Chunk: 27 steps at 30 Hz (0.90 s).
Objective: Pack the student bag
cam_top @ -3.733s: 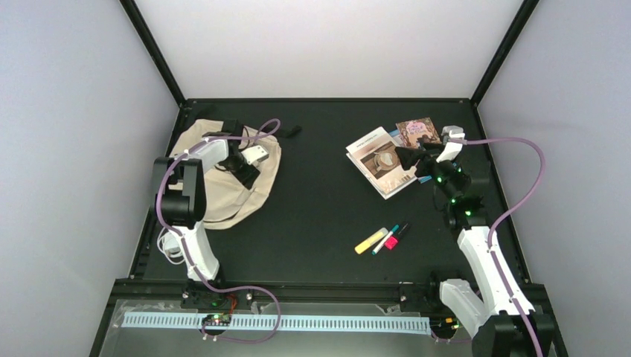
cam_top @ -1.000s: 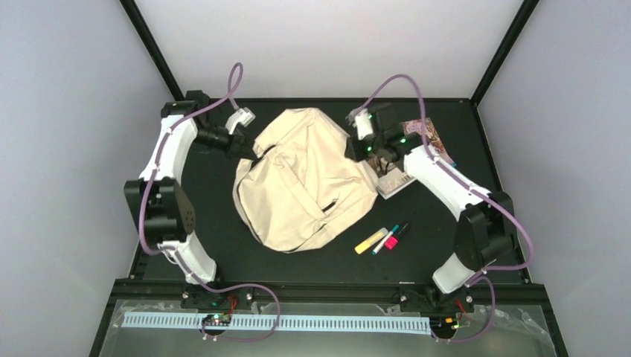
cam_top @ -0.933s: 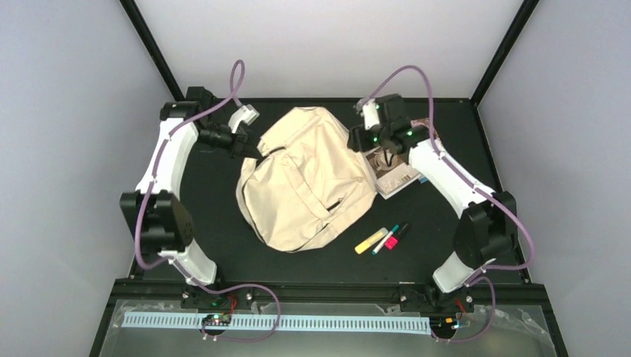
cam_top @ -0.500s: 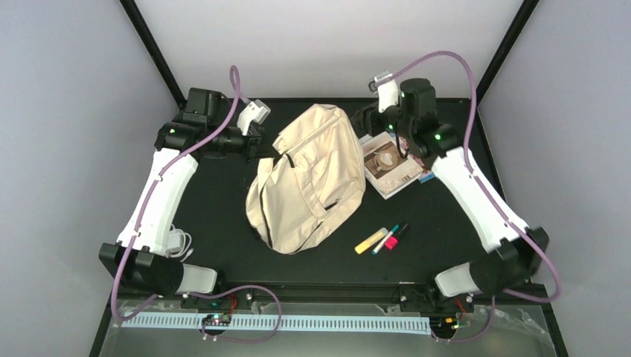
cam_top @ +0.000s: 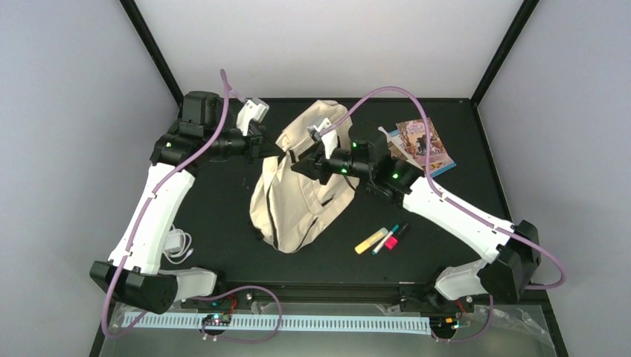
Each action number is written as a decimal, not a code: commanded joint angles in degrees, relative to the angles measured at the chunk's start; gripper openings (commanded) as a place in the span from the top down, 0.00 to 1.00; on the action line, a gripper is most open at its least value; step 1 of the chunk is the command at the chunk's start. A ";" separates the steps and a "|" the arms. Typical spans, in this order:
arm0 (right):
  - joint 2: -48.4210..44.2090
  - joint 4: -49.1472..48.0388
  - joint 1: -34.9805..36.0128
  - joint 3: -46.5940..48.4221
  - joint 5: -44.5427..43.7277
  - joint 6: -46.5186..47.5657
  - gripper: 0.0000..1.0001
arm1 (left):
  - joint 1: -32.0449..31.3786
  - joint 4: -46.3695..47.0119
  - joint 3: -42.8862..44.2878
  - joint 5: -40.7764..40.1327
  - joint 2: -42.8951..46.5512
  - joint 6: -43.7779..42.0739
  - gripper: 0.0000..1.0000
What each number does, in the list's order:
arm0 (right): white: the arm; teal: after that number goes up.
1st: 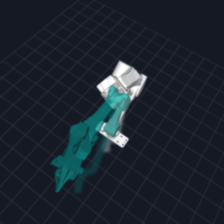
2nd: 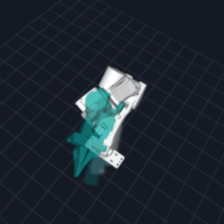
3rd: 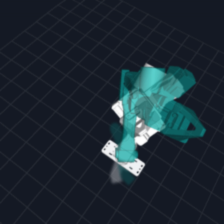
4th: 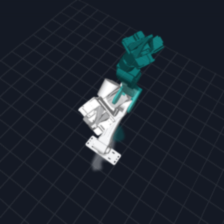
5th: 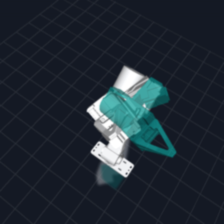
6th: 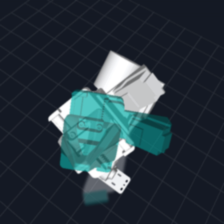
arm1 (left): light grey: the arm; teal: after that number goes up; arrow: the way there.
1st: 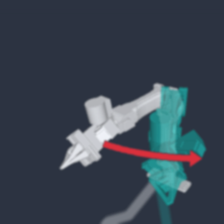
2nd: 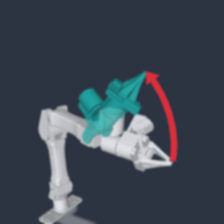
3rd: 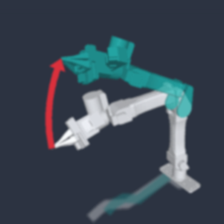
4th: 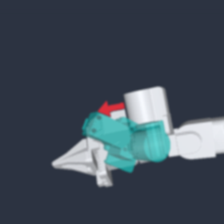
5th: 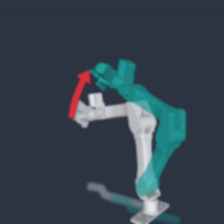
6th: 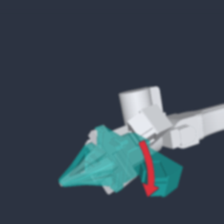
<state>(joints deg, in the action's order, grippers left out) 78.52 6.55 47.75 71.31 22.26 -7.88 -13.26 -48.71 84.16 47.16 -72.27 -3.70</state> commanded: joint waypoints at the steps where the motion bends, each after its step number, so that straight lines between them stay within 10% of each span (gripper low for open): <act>1: 1.77 -3.54 0.12 1.04 -2.21 -1.91 0.61 | -0.69 6.26 0.65 1.13 1.83 2.47 0.99; 13: 5.34 -4.97 -0.02 2.16 -5.61 -1.11 0.55 | -1.07 6.60 -0.54 3.69 2.51 2.18 0.98; 22: 6.00 -6.69 0.02 2.75 -3.57 0.06 0.95 | -1.25 6.81 -0.67 5.00 2.78 1.96 0.98; 27: 4.07 -7.43 -0.01 1.29 -0.55 1.70 0.99 | -1.25 6.65 -0.61 4.62 2.64 1.34 0.98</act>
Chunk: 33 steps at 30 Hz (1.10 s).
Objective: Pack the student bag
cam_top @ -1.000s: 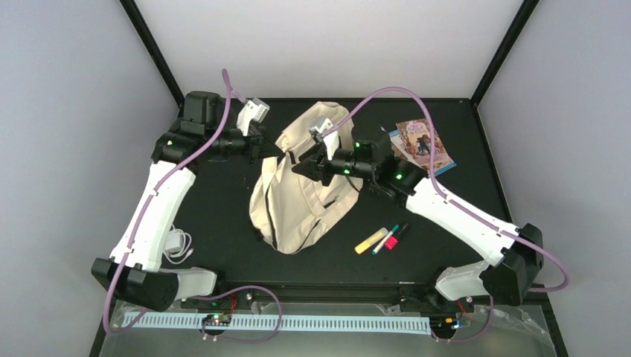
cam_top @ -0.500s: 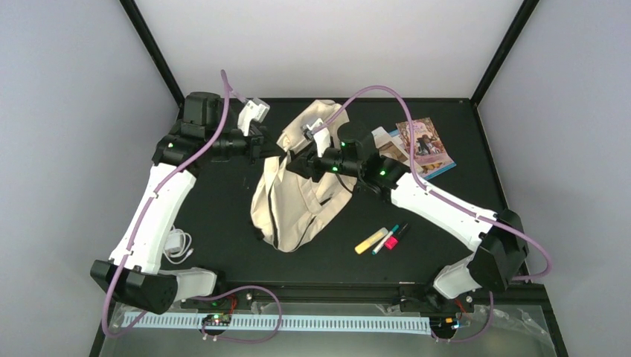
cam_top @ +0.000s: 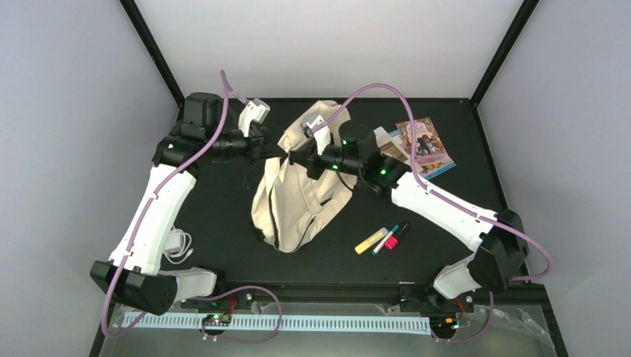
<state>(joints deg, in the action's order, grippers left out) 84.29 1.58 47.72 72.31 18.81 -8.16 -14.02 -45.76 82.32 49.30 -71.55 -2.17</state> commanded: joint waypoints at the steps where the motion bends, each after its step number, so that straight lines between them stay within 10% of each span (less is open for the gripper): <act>1: -2.28 -2.87 0.03 -0.24 3.93 3.01 0.99 | -0.48 3.77 1.30 2.33 1.75 -0.20 0.98; 22: -5.28 6.38 7.27 -1.13 13.03 14.42 0.99 | -0.39 5.68 1.55 1.33 0.07 1.24 0.98; 33: -5.59 8.49 7.12 -2.22 5.76 19.56 0.99 | -1.82 3.31 -3.99 3.20 -1.34 -5.98 0.56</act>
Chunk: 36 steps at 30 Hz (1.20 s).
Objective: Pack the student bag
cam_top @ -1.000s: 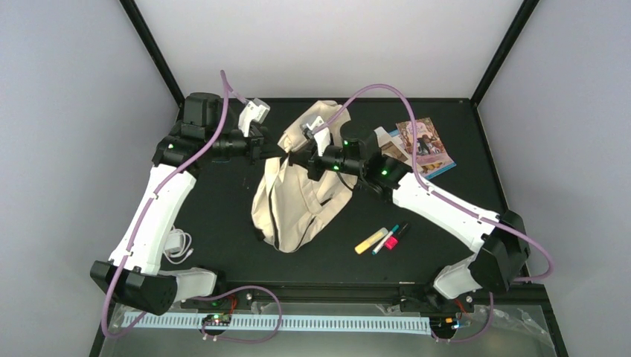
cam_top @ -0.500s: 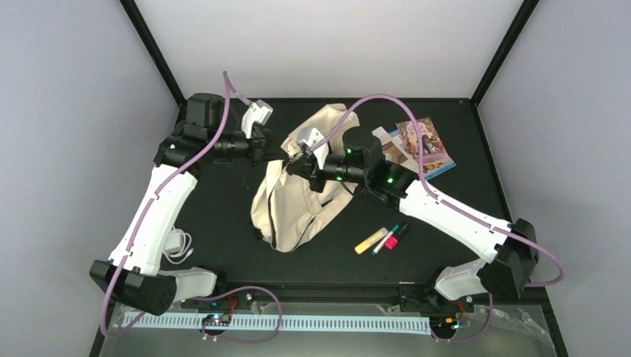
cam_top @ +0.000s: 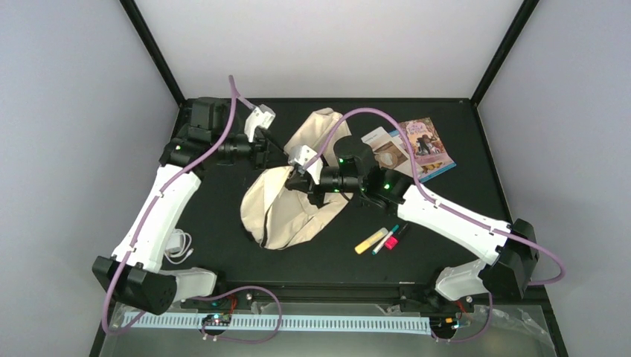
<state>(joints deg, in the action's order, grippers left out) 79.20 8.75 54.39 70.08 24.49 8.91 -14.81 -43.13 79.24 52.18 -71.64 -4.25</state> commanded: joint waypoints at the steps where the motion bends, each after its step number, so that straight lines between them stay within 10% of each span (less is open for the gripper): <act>1: -0.64 1.53 0.41 -0.14 -0.03 2.52 0.99 | -1.10 -1.73 -0.38 -0.91 -2.88 -5.89 0.54; 7: -1.72 0.74 0.45 -2.45 0.89 2.43 0.99 | -0.84 -12.11 7.19 -9.42 -9.21 -12.21 0.51; 12: -0.74 1.49 0.45 -1.88 0.92 2.65 0.99 | -0.84 -8.51 8.73 -7.53 -9.64 -9.87 0.98; 36: 0.05 7.60 9.36 -7.08 -0.40 1.52 0.99 | 1.80 1.03 24.14 -15.33 -11.24 1.39 0.99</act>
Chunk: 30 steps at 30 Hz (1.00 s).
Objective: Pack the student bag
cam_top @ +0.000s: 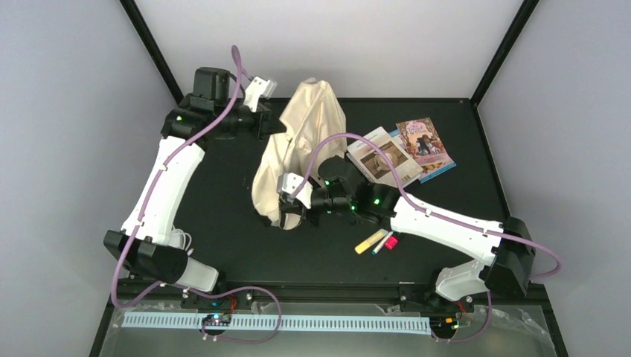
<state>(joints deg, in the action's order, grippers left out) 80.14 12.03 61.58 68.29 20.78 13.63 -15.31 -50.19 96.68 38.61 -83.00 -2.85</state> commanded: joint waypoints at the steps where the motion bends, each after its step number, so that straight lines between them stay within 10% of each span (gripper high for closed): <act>1: -1.19 3.90 2.43 -6.48 3.17 -4.27 0.99 | 2.57 7.83 7.24 -1.67 0.14 -0.16 0.98; 21: -1.26 -9.37 -6.55 -25.70 -2.91 -14.30 0.99 | 9.42 1.29 8.36 6.33 -0.07 -3.28 0.98; 30: -9.88 -4.85 -7.53 -25.67 -12.63 -11.86 0.99 | 14.63 -4.85 -7.12 7.04 4.84 -17.72 0.86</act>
<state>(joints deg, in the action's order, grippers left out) 74.70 5.43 54.24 43.33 13.87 0.89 -2.92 -52.66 94.65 43.51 -81.54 -10.22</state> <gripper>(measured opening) 0.011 0.046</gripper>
